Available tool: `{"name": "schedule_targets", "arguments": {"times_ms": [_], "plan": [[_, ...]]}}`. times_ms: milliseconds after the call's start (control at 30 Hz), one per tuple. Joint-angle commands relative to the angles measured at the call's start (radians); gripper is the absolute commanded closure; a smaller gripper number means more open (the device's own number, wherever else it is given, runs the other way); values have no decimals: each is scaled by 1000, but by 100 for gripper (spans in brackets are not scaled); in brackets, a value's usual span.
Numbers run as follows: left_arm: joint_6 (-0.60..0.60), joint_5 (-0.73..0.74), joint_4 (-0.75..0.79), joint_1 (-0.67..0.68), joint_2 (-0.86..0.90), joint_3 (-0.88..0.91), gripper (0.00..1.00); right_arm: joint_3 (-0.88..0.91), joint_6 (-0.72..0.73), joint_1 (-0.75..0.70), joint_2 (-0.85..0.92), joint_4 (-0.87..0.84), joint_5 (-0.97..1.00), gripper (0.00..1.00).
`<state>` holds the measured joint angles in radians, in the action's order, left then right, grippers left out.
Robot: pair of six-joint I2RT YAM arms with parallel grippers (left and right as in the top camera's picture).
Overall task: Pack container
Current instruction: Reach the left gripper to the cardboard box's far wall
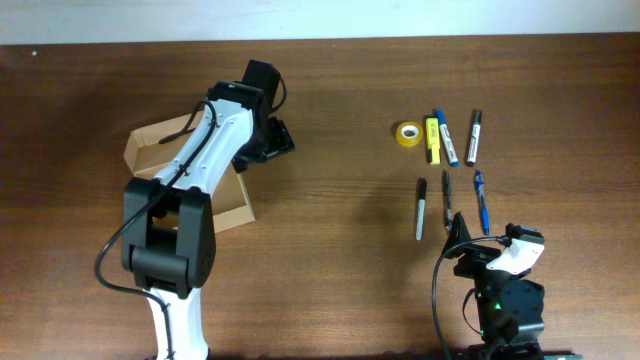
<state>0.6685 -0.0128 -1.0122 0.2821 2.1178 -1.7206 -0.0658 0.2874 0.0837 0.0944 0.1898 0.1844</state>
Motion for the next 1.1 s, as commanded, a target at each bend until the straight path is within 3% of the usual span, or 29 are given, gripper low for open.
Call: {"name": "schedule_targets", "arguments": {"times_ms": [0,267,533,733,1067], "plan": [[-106,-29,18,2,4,-38,20,6,3,-6,-8,4,-1,1],[-170,-48,-59,12,3,-183,20,6,3,-6,-8,4,-1,1],[-140,-217,-334,31,3,-360,20,6,2,-6,-8,4,-1,1],[-79,-239,-457,31,3,-360,16,6,3,-6,-8,4,-1,1],[-28,-163,-435,5,3,-264,13,6,3,-6,-8,4,-1,1]]}}
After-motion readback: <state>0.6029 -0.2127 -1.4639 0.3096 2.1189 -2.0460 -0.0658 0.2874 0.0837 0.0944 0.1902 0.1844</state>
